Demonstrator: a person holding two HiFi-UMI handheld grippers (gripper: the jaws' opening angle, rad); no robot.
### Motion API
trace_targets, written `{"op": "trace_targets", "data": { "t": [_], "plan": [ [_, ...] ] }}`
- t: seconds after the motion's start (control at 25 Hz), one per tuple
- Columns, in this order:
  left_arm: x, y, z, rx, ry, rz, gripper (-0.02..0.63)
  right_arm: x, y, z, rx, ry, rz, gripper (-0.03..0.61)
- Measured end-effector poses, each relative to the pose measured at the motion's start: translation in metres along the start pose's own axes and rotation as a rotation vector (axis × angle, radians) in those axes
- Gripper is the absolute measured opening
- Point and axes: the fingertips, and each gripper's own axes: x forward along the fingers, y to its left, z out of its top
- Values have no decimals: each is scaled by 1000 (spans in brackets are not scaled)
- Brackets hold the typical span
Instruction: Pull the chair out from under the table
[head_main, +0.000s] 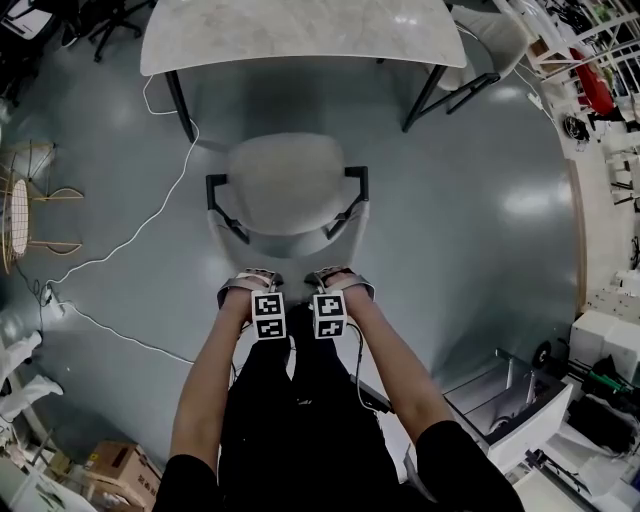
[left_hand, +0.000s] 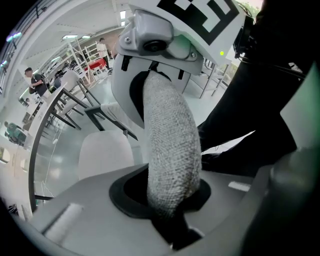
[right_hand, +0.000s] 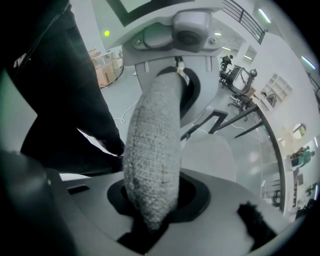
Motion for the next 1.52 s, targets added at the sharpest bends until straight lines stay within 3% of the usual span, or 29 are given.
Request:
{"op": "trace_targets", "data": {
  "t": [0.4, 0.96, 1.04, 1.16, 1.52],
  "plan": [
    [2, -28, 4, 12, -4, -1, 77, 1, 28, 6, 10, 4, 2, 92],
    [4, -30, 3, 11, 10, 6, 94, 1, 32, 8, 22, -8, -6, 108],
    [3, -29, 3, -7, 9, 1, 106, 1, 33, 8, 42, -11, -2, 141],
    [-4, -28, 5, -74, -23, -6, 175, -4, 26, 8, 44, 7, -39, 180],
    [-36, -26, 7, -155, -61, 55, 187, -43, 27, 14, 101, -30, -79, 193]
  ]
}}
